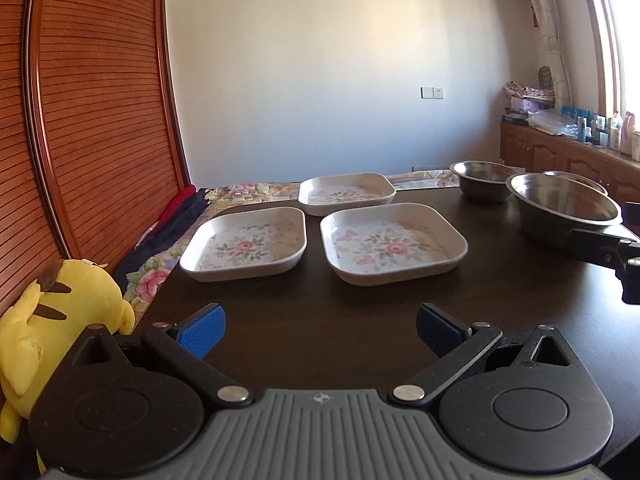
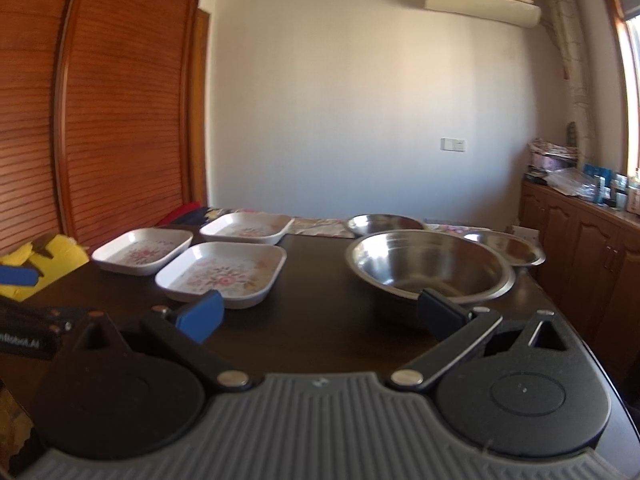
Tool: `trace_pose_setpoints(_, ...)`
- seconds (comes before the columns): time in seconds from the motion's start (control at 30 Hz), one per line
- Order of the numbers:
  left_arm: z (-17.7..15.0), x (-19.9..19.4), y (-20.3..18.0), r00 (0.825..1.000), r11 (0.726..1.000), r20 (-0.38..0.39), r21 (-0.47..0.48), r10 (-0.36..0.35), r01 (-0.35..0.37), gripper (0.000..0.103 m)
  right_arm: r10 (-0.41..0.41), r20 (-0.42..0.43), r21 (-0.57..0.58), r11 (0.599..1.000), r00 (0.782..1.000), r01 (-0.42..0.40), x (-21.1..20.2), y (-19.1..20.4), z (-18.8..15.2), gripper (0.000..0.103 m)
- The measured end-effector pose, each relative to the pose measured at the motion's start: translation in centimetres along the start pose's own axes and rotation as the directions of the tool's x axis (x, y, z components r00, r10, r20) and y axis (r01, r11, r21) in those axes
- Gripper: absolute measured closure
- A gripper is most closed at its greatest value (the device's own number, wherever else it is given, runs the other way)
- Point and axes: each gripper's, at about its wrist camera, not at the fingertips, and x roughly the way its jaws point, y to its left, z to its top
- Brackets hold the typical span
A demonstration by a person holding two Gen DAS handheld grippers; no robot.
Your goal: Organize plates and bowls
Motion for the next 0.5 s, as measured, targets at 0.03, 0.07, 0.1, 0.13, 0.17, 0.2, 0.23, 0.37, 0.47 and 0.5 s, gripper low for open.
trace_pose_setpoints(0.03,0.2,0.3,0.2,1.000,1.000,0.000,-0.002,-0.002,0.002,0.000,0.010,-0.003,-0.010,1.000,1.000,-0.010,0.4,0.2,0.2,0.000)
trace_pose_setpoints(0.07,0.4,0.6,0.3,1.000,1.000,-0.001,-0.003,-0.005,0.005,0.000,0.019,-0.005,-0.018,1.000,1.000,-0.019,0.7,0.4,0.4,0.001)
trace_pose_setpoints(0.1,0.6,0.9,0.5,1.000,1.000,-0.001,-0.004,-0.008,0.008,0.000,0.032,-0.008,-0.025,0.999,0.999,-0.032,1.0,0.5,0.6,0.001)
trace_pose_setpoints(0.13,0.8,1.2,0.7,1.000,1.000,-0.002,-0.004,-0.010,0.010,0.000,0.043,-0.011,-0.029,0.999,0.999,-0.044,1.3,0.7,0.7,0.001)
trace_pose_setpoints(0.17,0.9,1.5,0.8,1.000,1.000,-0.004,-0.003,-0.013,0.013,0.000,0.057,-0.015,-0.036,0.998,0.998,-0.057,1.6,0.8,0.9,0.003)
trace_pose_setpoints(0.2,1.1,1.9,1.0,1.000,1.000,-0.005,-0.004,-0.017,0.017,0.000,0.069,-0.019,-0.043,0.997,0.997,-0.069,2.0,1.0,1.1,0.006)
trace_pose_setpoints(0.23,1.3,2.3,1.2,1.000,1.000,-0.008,-0.004,-0.019,0.019,0.000,0.079,-0.024,-0.050,0.996,0.997,-0.080,2.3,1.2,1.3,0.008)
trace_pose_setpoints(0.37,2.0,3.9,1.8,0.999,0.999,-0.023,-0.003,-0.035,0.035,0.002,0.134,-0.054,-0.062,0.989,0.990,-0.137,3.8,1.8,1.7,0.010)
trace_pose_setpoints(0.47,2.3,4.9,2.2,0.998,0.999,-0.039,-0.008,-0.050,0.050,0.006,0.164,-0.076,-0.075,0.983,0.984,-0.170,4.9,2.3,2.0,0.010)
trace_pose_setpoints(0.5,2.4,5.2,2.4,0.998,0.998,-0.042,-0.010,-0.056,0.056,0.007,0.173,-0.083,-0.075,0.981,0.981,-0.179,5.2,2.4,2.0,0.010)
